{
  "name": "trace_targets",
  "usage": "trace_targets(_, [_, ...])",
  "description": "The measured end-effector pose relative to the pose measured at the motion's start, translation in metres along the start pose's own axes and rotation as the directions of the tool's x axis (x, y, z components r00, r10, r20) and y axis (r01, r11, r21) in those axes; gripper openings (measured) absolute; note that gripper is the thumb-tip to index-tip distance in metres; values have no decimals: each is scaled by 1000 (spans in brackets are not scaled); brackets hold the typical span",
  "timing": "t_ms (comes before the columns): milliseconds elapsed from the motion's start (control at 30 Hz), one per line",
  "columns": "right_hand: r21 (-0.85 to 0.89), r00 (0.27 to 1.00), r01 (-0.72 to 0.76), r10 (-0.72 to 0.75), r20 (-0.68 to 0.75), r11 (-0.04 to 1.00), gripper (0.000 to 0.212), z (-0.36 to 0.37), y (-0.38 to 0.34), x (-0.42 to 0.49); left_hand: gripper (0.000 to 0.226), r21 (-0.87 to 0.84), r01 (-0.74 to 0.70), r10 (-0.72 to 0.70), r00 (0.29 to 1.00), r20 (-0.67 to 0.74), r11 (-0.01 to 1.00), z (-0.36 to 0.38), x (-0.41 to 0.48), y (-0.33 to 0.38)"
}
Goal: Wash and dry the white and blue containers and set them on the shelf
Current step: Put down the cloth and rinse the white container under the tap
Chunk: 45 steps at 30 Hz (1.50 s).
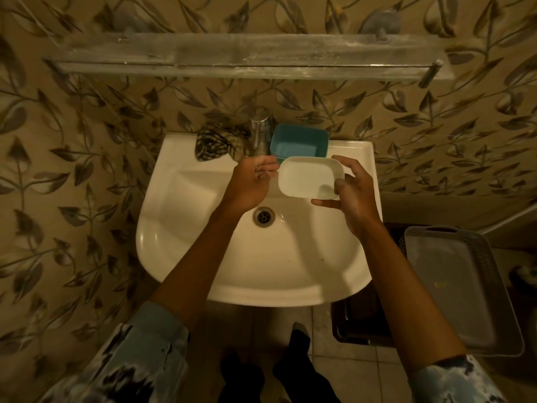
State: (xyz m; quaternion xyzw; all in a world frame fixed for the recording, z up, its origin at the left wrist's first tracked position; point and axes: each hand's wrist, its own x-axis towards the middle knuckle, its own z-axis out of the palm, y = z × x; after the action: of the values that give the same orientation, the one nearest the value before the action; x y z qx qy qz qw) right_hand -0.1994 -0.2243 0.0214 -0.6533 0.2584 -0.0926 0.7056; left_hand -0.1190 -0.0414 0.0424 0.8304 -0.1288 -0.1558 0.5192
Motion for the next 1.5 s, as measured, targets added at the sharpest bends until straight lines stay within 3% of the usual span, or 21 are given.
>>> trace_targets(400, [-113, 968, 246, -237, 87, 963, 55, 4, -19, 3, 42, -37, -37, 37, 999, 22, 999, -9, 8, 15])
trace_targets(733, [-172, 915, 398, -376, 147, 901, 59, 4, -30, 4, 49, -93, -23, 17, 998, -59, 995, -9, 13, 16])
trace_targets(1100, [-242, 795, 605, -561, 229, 758, 55, 4, -36, 5, 48, -128, -76, 61, 992, -111, 989, -11, 10, 18])
trace_targets(1367, [-201, 720, 693, -651, 241, 692, 53, 11, -40, 5, 51, -168, -141, 106, 974, -202, 976, -9, 2, 19])
trace_targets(1500, [-181, 720, 693, -653, 235, 698, 50, 14, -36, 2, 49, -210, -125, 69, 964, -256, 970, -2, -6, 12])
